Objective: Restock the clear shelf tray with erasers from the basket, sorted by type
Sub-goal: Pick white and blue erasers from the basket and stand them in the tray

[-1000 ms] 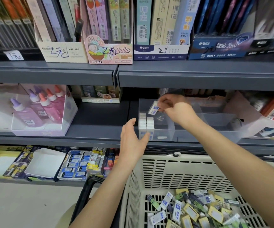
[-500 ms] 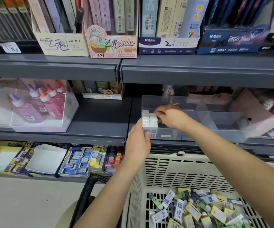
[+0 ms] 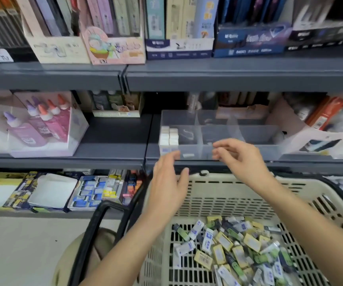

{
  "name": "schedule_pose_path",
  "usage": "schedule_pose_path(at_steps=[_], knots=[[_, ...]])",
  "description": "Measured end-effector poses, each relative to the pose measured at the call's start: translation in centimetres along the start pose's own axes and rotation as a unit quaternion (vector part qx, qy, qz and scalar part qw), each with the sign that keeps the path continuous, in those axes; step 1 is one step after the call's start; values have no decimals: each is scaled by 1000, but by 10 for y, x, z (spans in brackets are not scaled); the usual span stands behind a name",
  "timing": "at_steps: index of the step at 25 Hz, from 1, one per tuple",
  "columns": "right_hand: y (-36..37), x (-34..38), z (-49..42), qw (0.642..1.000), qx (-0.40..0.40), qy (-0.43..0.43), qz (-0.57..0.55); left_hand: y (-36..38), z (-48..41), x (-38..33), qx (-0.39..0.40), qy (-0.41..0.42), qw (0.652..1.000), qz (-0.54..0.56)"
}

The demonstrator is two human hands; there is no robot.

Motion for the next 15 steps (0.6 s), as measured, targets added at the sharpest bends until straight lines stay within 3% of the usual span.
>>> schedule_pose_path(at_steps=[2,4,9,12,15], knots=[[-8,-25,42,999,28,20,17,28,16,-7,82,15,996,-43],[-6,-58,78,987,116,42,101,61,27,-4,160,-3,984,-78],[20,-150,130,910,310,128,245,128,45,52,266,-184,943,-77],[29,-176,146,888,337,162,269,145,63,98,272,-299,913,-49],[34,-182,151,892,335,158,258,160,82,122,319,-309,892,-79]])
Point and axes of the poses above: each hand's wrist, its own z-axis away from the middle knuckle, its own y-axis out of the palm, x = y × z, the point moved 5 cm from there along -z, towards the middle knuckle, and after that the axes turned 8 degrees about -y, right-handed, at the moved point
